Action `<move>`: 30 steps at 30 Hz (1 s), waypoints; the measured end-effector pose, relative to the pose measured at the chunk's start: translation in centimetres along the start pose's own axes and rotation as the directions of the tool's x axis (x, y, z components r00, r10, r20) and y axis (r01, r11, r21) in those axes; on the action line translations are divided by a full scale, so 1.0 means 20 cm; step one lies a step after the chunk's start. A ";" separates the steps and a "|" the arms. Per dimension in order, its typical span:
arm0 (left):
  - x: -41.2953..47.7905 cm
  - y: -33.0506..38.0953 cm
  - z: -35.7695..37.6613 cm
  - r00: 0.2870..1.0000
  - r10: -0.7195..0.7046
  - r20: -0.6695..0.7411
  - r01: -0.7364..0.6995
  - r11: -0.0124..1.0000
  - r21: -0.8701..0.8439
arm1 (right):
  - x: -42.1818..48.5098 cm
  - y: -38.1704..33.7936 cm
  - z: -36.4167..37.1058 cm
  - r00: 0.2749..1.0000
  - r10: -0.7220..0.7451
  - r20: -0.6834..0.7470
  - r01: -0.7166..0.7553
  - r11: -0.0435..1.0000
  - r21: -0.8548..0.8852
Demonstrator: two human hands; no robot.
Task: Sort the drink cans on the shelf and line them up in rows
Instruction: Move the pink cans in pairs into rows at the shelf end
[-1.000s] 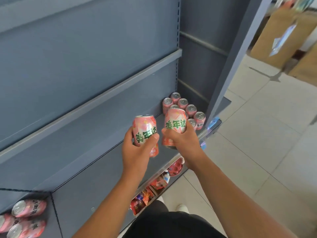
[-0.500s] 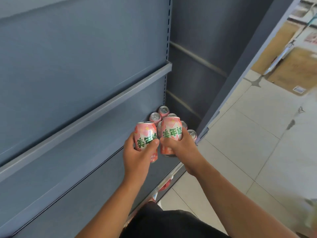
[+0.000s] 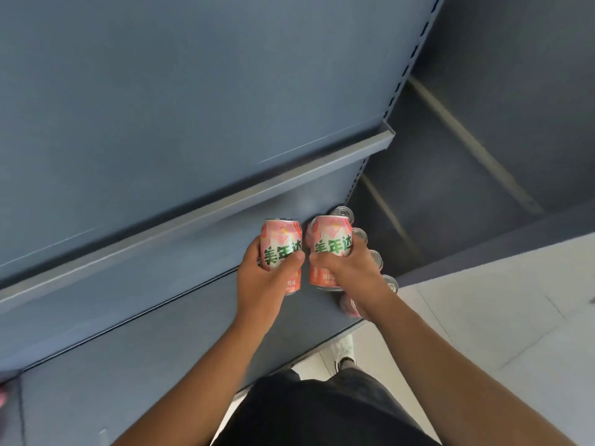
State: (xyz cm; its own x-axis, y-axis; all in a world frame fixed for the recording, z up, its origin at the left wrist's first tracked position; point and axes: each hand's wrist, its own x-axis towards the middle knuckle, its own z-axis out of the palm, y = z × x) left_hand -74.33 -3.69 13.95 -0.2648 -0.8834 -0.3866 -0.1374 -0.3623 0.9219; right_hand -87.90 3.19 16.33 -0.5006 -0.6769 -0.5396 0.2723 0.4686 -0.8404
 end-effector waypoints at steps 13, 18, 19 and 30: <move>0.10 -0.19 0.12 0.955 -0.115 -0.274 0.149 0.983 0.106 | 0.41 0.06 -0.02 0.970 0.070 0.232 -0.015 0.973 -0.231; 0.16 -0.28 0.13 0.942 -0.113 -0.316 0.158 0.980 0.120 | 0.51 0.13 0.00 0.958 0.014 0.287 0.057 0.970 -0.236; 0.17 -0.30 0.13 0.938 -0.111 -0.327 0.156 0.981 0.115 | 0.53 0.14 0.00 0.956 0.006 0.294 0.068 0.968 -0.241; 0.36 -0.53 0.13 0.940 -0.048 -0.338 0.100 0.985 0.139 | 0.72 0.29 0.04 0.926 -0.255 0.278 0.351 0.854 -0.384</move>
State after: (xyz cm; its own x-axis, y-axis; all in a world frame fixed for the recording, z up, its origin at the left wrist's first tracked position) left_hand -77.25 -5.44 1.35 0.0804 -0.9134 -0.3989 -0.2950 -0.4041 0.8658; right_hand -92.85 -4.35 3.58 -0.3043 -0.9043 -0.2994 -0.2584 0.3809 -0.8878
